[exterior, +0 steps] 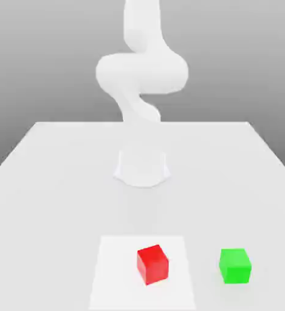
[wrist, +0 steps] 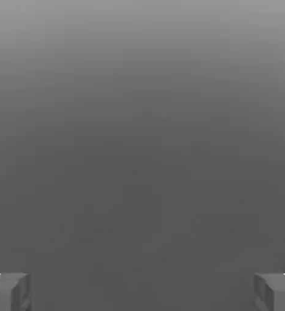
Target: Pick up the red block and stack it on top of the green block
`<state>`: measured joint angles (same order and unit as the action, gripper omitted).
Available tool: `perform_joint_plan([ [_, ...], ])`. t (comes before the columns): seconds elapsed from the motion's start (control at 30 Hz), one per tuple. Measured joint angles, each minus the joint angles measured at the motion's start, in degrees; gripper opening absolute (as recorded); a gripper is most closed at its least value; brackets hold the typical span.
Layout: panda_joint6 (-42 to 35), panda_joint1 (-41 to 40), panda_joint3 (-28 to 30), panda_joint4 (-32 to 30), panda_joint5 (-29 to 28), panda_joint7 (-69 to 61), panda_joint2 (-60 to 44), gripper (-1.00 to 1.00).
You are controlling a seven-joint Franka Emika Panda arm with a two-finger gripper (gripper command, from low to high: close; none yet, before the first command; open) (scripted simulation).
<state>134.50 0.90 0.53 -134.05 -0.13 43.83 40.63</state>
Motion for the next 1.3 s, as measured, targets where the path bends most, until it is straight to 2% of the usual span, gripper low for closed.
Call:
perform_joint_plan([
  [0.67,21.9,4.9,2.2,-18.3,0.7,-17.4,-41.9,0.0],
  [0.87,31.5,4.3,1.3,-18.1,1.9,-19.5,-54.4,0.0],
  [0.9,33.1,4.1,1.1,-17.9,2.2,-19.7,-56.3,-1.0],
  [1.13,33.5,4.0,1.0,-17.8,2.1,-19.7,-56.8,-1.0],
  [1.3,25.9,4.2,1.5,-19.1,0.9,-18.8,-47.9,-1.0],
])
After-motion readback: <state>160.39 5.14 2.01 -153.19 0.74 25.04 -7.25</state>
